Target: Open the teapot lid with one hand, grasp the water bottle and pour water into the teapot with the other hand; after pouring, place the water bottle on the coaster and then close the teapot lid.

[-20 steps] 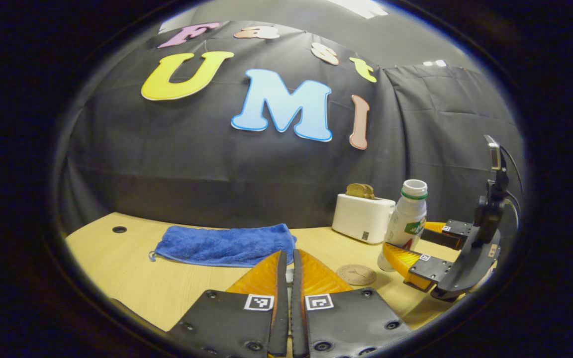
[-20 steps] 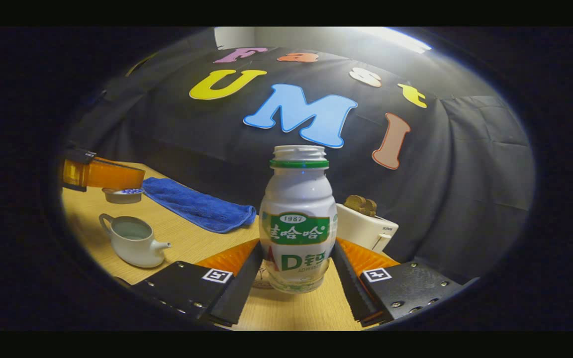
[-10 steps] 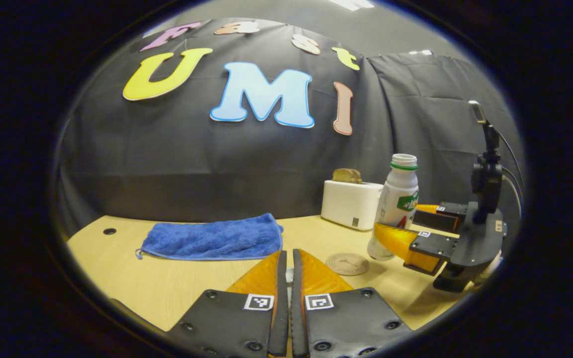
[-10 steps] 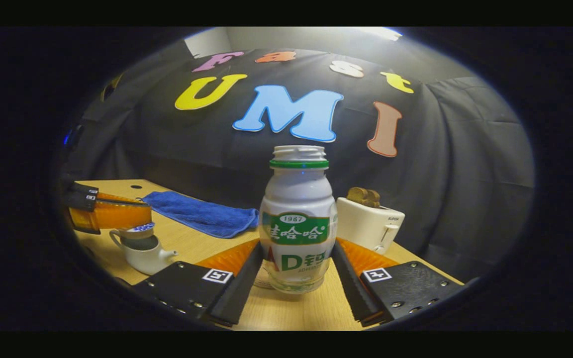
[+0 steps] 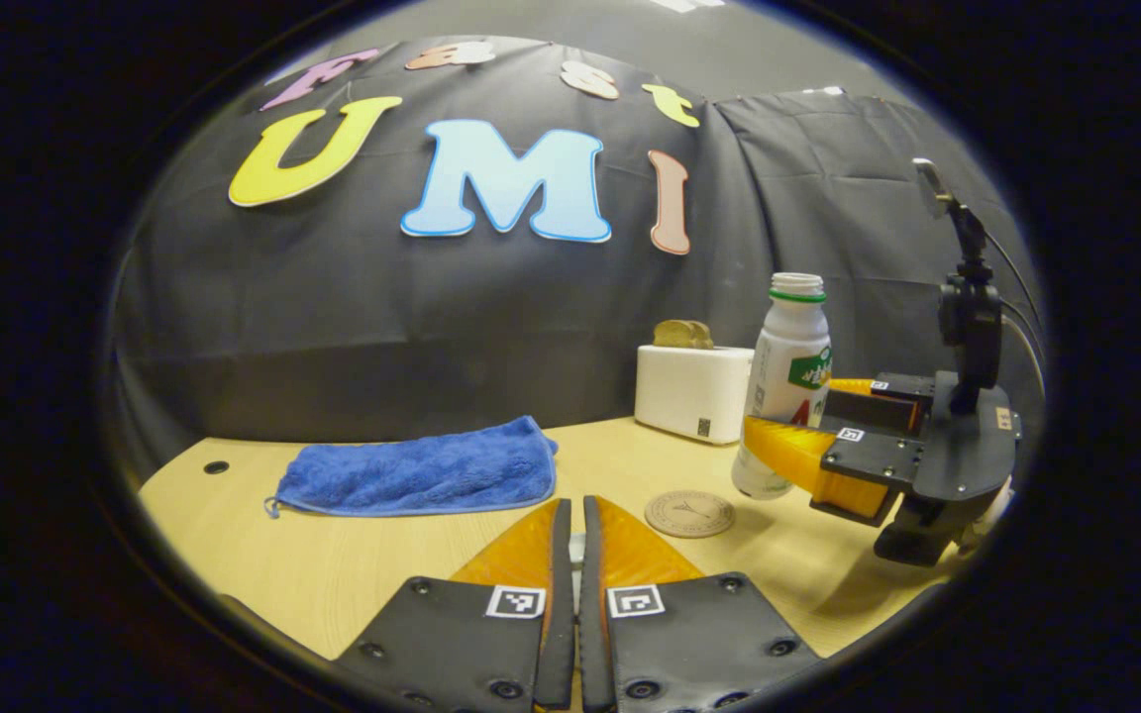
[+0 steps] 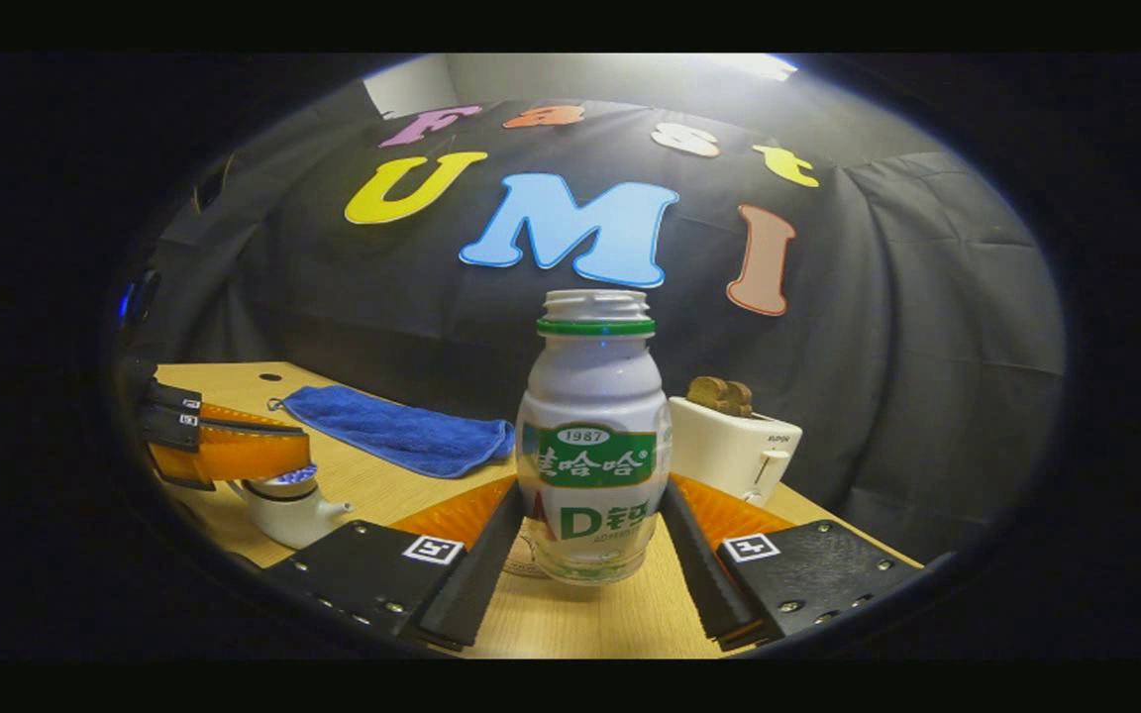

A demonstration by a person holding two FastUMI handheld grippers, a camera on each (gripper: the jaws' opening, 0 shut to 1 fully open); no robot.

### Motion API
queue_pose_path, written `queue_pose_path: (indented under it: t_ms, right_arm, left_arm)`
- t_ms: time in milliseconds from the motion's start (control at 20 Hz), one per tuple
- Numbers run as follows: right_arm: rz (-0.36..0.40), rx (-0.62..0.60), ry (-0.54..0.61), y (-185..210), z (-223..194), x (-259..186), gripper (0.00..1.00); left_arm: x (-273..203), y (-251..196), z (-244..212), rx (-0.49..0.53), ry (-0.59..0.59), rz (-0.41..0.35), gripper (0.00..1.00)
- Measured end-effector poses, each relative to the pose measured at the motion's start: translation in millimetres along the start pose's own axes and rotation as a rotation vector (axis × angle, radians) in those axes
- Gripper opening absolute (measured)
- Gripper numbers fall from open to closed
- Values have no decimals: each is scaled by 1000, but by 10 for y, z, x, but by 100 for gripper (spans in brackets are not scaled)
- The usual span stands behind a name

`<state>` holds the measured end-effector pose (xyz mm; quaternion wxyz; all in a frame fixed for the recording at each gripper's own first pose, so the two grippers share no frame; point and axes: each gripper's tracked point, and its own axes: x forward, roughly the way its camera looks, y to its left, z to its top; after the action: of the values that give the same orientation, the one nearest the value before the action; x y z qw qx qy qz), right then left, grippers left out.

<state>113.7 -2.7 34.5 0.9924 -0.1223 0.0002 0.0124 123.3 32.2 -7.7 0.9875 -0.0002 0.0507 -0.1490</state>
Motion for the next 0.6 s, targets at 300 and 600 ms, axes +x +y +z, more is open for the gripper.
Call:
queue_pose_path:
  t_ms: [300, 600]
  right_arm:
    - [-2, 0, 0, -10, -12, 10, 80]
    - [-2, -3, 4, -12, -27, 45, 80]
  left_arm:
    - [-8, -1, -14, 34, 7, 6, 13]
    - [-11, -23, -20, 45, 12, 8, 9]
